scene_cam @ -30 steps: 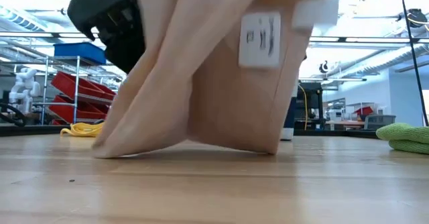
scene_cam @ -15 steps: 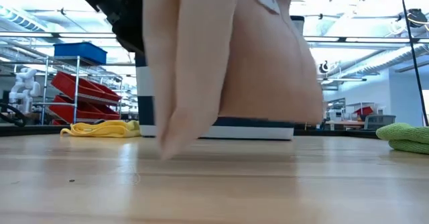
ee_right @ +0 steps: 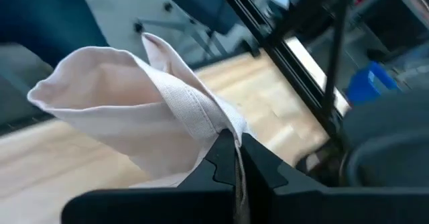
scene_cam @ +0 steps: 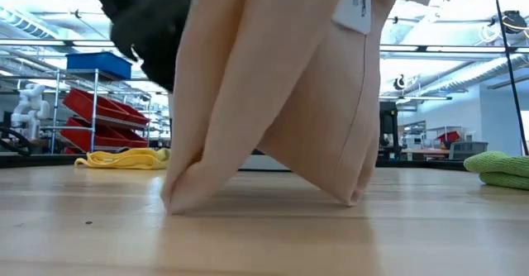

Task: Fold towel
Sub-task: Fold the light pink towel

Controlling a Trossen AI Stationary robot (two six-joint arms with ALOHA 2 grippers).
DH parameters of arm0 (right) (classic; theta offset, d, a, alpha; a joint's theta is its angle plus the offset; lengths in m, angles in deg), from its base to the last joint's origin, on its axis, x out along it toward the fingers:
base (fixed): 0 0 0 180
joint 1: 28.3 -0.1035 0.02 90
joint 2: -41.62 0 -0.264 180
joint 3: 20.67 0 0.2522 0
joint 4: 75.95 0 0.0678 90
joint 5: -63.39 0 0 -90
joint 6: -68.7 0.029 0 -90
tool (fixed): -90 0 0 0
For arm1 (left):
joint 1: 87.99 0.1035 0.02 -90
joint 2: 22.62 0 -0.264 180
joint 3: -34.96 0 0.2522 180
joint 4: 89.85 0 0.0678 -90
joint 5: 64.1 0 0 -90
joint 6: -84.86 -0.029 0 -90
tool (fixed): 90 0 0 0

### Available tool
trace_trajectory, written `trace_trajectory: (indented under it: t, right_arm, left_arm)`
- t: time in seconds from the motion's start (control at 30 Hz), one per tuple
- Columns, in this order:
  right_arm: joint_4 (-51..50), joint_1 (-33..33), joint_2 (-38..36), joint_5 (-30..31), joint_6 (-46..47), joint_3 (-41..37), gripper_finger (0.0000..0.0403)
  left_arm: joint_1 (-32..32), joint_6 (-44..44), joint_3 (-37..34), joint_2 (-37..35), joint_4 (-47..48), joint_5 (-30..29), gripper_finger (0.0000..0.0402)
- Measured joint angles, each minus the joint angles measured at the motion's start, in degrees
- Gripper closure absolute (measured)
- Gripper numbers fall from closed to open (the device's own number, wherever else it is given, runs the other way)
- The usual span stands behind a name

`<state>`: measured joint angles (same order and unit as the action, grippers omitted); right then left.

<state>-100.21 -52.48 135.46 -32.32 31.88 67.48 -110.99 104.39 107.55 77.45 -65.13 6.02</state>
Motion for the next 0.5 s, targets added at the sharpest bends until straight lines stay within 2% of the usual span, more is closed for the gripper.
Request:
trace_trajectory:
  t: [0.13,0.27,0.33,0.4,0.5]
  right_arm:
    - [1.64,-0.04,0.00,-6.38,-0.38,0.00,0.0403]
    - [2.94,-0.04,0.00,-13.21,-2.05,-0.02,0.0403]
    - [2.96,-0.06,0.00,-14.09,-2.87,-0.02,0.0403]
    - [1.80,0.06,0.00,-10.27,-3.19,-0.02,0.0403]
    - [-3.72,1.68,0.00,2.38,-3.09,-0.02,0.0401]
  left_arm:
    - [0.14,3.30,0.00,0.00,5.22,-5.63,0.0218]
    - [0.30,4.06,0.00,0.00,5.90,-6.06,0.0218]
    - [0.29,4.04,0.00,0.00,5.91,-6.06,0.0218]
    - [0.26,4.04,0.00,0.00,5.91,-6.06,0.0218]
    - [0.26,4.04,0.00,0.00,5.93,-6.08,0.0218]
